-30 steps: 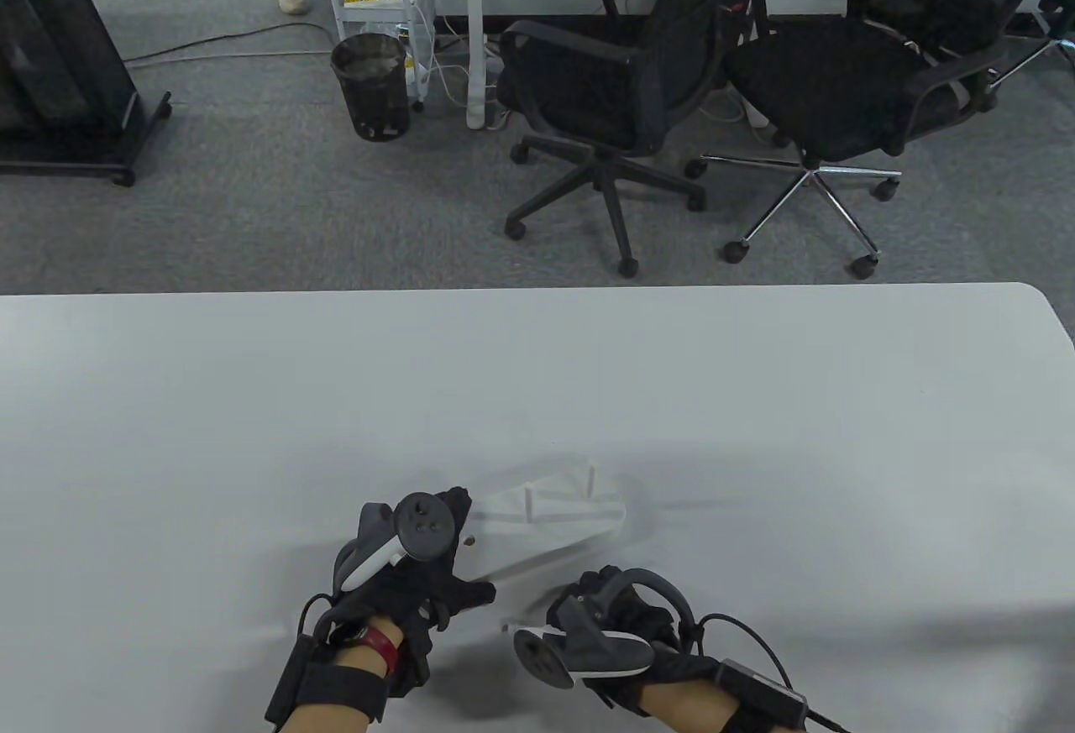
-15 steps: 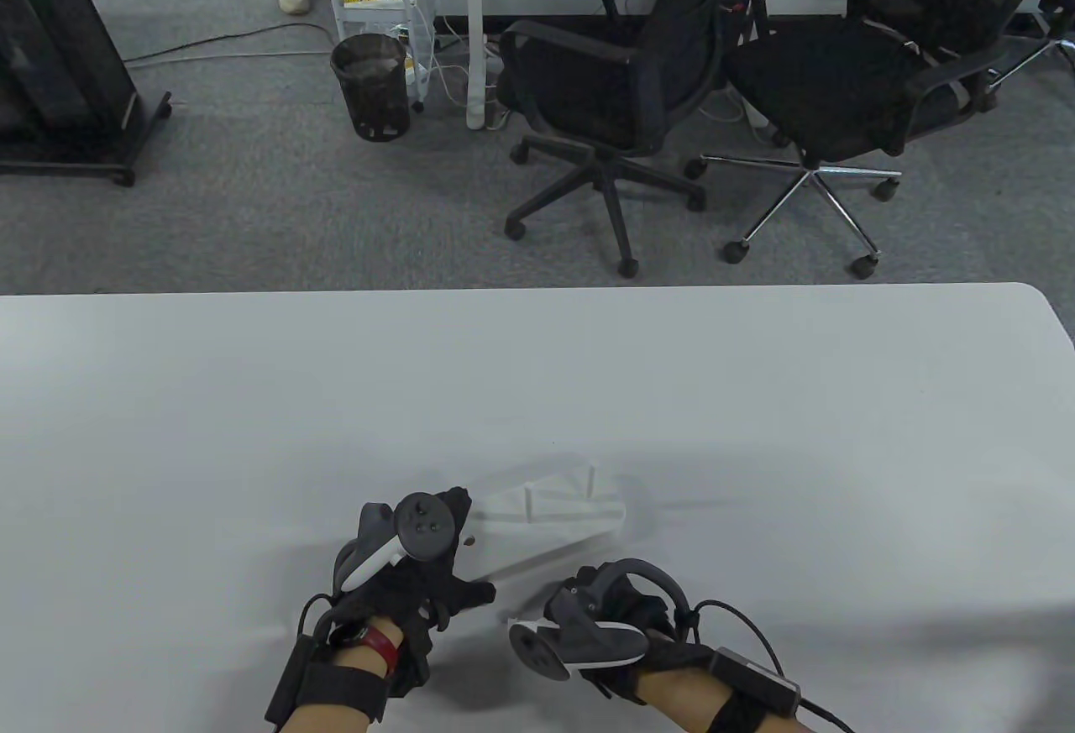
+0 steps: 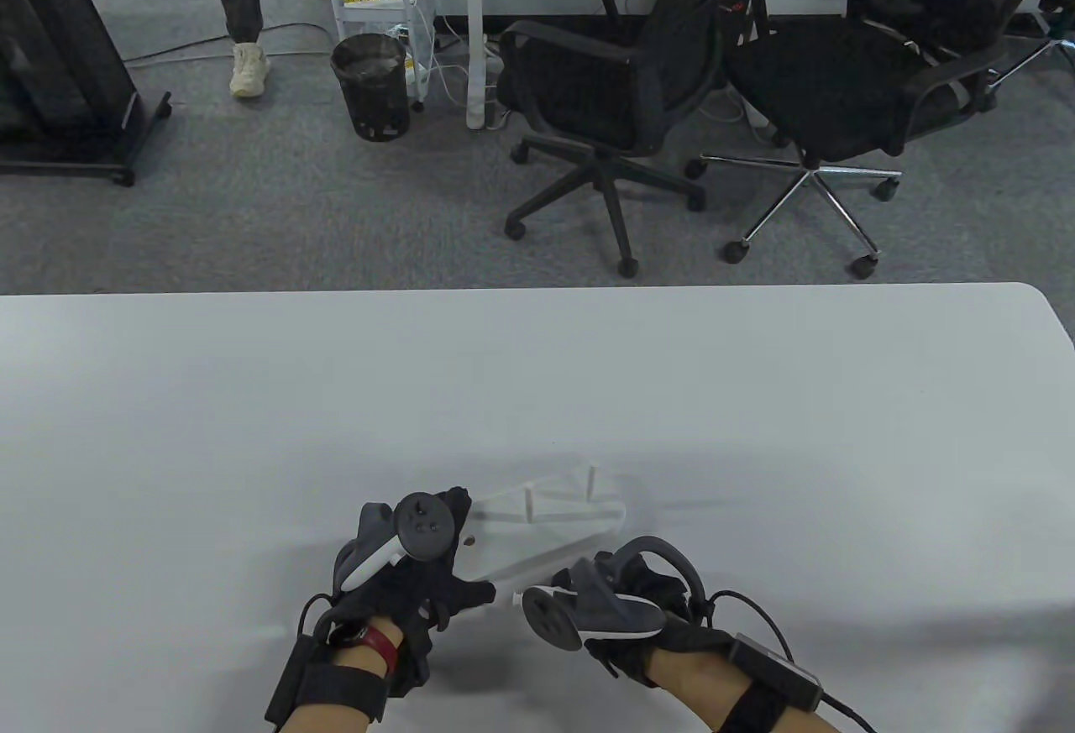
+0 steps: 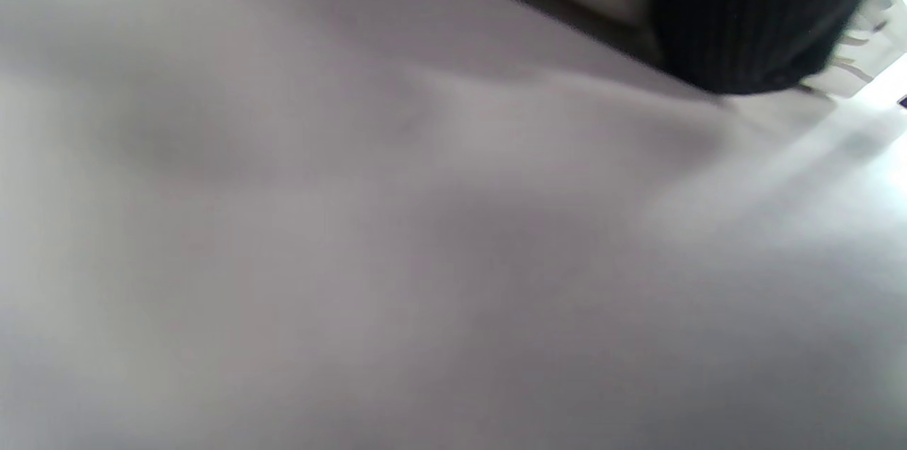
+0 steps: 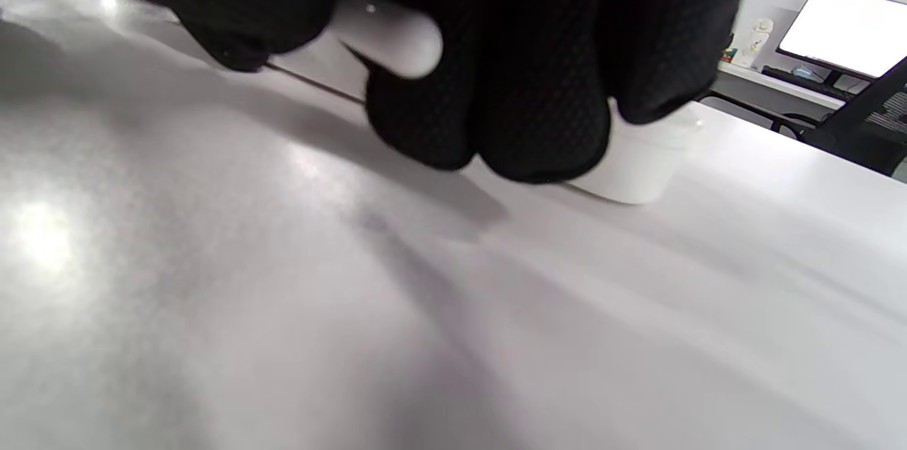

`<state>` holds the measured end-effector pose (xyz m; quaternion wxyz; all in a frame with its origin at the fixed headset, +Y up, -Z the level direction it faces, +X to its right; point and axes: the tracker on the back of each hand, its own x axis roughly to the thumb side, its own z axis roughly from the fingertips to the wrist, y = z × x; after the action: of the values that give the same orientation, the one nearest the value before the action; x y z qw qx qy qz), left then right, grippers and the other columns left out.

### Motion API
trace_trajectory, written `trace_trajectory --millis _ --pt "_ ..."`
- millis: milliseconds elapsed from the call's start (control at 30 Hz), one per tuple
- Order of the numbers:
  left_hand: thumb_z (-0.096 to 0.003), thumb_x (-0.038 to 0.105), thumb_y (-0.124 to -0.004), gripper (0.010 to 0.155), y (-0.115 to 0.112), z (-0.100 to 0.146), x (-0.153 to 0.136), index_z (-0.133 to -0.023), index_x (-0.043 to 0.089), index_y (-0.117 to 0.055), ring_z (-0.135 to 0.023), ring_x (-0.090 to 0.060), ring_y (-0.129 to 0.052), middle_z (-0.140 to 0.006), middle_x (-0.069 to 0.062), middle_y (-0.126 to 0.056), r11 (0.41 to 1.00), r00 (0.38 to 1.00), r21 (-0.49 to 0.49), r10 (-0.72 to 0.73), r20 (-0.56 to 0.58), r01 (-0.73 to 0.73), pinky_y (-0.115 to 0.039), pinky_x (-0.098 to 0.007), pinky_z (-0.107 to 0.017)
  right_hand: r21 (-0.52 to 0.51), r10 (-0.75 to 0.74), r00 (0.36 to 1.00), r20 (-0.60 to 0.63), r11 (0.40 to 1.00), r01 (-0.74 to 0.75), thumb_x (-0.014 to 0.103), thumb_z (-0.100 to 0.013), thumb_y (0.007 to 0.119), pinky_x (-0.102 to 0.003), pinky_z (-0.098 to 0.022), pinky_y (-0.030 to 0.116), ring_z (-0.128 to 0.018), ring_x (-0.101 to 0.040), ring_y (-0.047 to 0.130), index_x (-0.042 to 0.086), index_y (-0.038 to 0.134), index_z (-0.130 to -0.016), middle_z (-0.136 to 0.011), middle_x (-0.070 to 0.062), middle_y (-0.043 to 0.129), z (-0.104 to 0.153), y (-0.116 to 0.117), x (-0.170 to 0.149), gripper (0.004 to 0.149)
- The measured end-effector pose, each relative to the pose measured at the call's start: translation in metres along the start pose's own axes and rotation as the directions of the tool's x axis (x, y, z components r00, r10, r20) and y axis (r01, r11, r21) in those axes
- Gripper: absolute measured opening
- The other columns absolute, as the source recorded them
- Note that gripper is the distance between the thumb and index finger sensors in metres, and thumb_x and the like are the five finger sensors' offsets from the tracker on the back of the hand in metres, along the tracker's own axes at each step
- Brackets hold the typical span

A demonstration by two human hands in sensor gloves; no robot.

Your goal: Fit Hanoi Tower parts together into a complete Hanoi Tower

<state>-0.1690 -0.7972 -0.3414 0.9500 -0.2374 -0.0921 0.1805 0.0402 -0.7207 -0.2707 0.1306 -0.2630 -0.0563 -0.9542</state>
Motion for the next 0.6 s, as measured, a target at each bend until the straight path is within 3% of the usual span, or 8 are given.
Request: trace_trajectory --millis 600 --pt "-0.0406 0.063 -0.087 0.116 0.000 0.000 0.000 -0.104 0.033 0.005 -0.111 -0.033 -0.007 -0.115 -0.002 -0.006 1.000 1.000 -0.002 0.003 0.002 -0.003 -0.011 -0.057 -0.077 -0.105 -0.043 0.999 -0.005 0.994 0.042 0.034 -0.037 0.082 -0.056 -0.060 0.072 -0.063 -0.032 0.093 0.018 0.075 -0.078 -0.065 -0.008 0.093 -0.010 -0.067 -0.003 0.044"
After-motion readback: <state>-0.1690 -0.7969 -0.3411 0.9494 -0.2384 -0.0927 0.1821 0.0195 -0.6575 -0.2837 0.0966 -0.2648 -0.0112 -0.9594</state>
